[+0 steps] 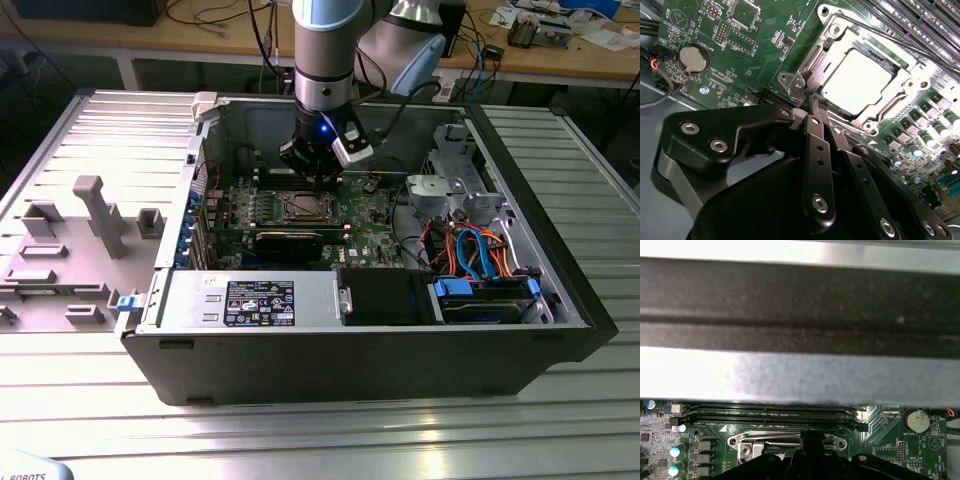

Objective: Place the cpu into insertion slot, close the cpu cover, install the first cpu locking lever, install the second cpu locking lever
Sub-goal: 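Install the second cpu locking lever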

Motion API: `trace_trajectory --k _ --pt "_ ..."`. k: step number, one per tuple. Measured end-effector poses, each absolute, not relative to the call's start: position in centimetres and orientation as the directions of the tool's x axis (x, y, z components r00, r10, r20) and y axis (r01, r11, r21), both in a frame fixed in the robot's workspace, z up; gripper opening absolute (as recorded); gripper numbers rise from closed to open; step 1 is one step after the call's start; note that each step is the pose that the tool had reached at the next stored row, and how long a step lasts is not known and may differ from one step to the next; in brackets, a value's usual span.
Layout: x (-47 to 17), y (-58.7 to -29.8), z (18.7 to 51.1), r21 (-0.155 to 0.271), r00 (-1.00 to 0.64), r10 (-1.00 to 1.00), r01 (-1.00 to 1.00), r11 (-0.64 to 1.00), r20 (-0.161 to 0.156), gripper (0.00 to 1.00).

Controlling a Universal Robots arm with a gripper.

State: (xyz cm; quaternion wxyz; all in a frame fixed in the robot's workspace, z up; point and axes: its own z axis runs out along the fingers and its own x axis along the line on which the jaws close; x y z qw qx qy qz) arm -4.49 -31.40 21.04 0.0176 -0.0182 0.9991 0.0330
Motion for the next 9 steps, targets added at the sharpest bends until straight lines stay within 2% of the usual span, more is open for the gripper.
trace_trajectory --k 9 --pt "-4.48 -31.58 21.05 0.065 -0.999 -0.036 -0.038 0.997 -0.036 0.11"
